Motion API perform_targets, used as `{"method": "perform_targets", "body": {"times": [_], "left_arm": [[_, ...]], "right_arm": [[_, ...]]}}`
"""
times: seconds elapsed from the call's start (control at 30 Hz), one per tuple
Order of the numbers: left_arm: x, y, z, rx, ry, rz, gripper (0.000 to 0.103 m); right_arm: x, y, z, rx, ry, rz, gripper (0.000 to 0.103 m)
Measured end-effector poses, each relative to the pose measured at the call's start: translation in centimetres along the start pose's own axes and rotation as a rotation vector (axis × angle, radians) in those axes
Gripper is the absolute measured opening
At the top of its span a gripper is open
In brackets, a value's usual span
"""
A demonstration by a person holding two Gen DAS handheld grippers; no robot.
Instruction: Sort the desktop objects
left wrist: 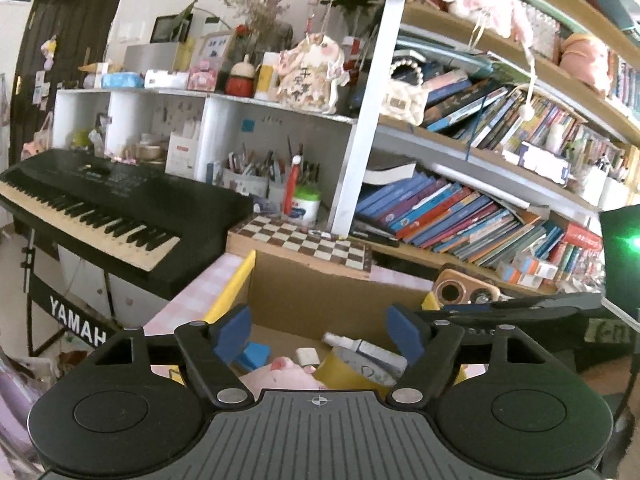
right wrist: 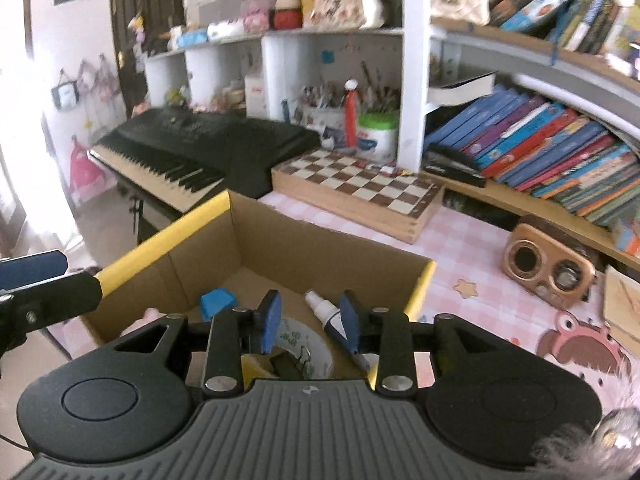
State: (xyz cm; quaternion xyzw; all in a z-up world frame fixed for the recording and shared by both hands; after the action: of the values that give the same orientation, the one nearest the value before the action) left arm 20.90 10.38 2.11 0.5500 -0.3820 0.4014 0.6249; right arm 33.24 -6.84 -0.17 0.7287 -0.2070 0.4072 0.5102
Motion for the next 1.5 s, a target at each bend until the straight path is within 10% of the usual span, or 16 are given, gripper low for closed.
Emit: {"method": "perform_targets", "body": {"times": [1.5], "left_arm": [[-11.2, 11.7, 5.9, -0.029, -0.166, -0.149, 0.102]], "right_arm": [[-21.0, 20.5, -2.1, -0.402, -0.230, 0.073, 0.075]]}}
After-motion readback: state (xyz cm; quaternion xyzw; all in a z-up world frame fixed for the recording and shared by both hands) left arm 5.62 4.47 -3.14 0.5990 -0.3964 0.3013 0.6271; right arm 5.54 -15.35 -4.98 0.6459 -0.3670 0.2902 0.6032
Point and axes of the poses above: each gripper's, at about its wrist camera, not at the fingertips, and y roughly against the way its jaws point, z to its right, x to its top, the point moved 5 cm from there along -y, roughly the way its jaws point, and after that the axes turned 7 degrees about -y, right-handed, at the moved point
